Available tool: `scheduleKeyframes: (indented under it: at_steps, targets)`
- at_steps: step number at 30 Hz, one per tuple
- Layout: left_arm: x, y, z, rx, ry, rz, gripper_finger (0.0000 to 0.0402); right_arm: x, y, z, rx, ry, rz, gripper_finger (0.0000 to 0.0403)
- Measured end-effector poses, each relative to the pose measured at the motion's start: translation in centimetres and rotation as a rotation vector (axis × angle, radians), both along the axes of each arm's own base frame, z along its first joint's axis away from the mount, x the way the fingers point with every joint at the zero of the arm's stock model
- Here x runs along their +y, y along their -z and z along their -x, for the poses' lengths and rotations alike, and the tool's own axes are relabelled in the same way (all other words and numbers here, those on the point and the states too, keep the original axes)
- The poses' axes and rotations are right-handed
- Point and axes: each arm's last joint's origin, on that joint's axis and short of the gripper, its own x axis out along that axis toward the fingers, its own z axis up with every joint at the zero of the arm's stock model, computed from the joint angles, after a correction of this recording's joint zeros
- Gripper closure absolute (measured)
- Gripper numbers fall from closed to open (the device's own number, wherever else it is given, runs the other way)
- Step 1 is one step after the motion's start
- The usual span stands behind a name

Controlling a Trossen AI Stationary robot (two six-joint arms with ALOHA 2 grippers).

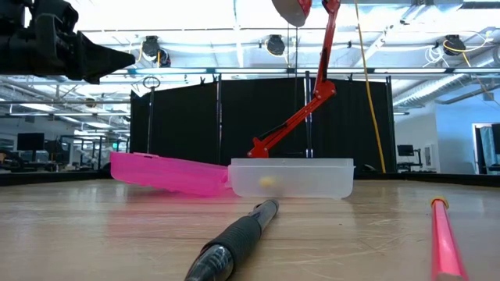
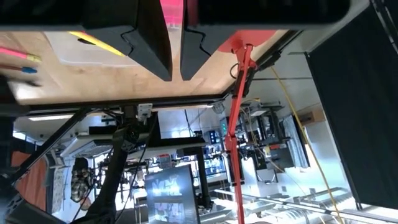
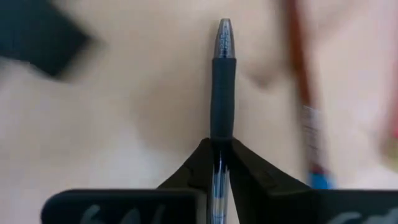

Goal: Pick & place school supplies into a supply box
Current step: Put the black pen into the pink supply box

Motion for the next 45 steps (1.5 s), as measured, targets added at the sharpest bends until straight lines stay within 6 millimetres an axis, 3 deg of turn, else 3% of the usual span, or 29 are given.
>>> scheduleKeyframes:
  at_steps: [9,16,22,25,33,40,45]
  targets:
    - [0.0,0.3,0.0,0.026,0.003,0.019,0.0360,-2.8,-5.9,0.7,-0.092,0.009,0.082,0.0383]
    - [0.0,0.4,0.0,0.032,0.007,0.057,0.0360,-5.7,-9.3,0.4,-0.129,-0.054,0.131,0.0383]
    - [0.0,0.5,0.0,0.034,0.009,0.076,0.0360,-9.4,-11.6,-1.5,-0.152,-0.176,0.152,0.0381]
    - [0.0,0.5,-0.1,0.034,0.009,0.074,0.0360,-11.8,-12.4,-3.5,-0.183,-0.263,0.149,0.0377]
    - [0.0,0.8,-0.1,0.070,0.007,0.073,0.0360,-18.2,-13.1,-8.7,-0.290,-0.523,0.147,0.0380]
    - [0.0,1.2,-0.1,0.116,0.004,0.047,0.0360,-20.5,-11.8,-11.1,-0.326,-0.661,0.099,0.0380]
    - [0.0,1.4,-0.1,0.135,0.003,0.042,0.0360,-22.5,-9.4,-13.2,-0.341,-0.679,0.010,0.0380]
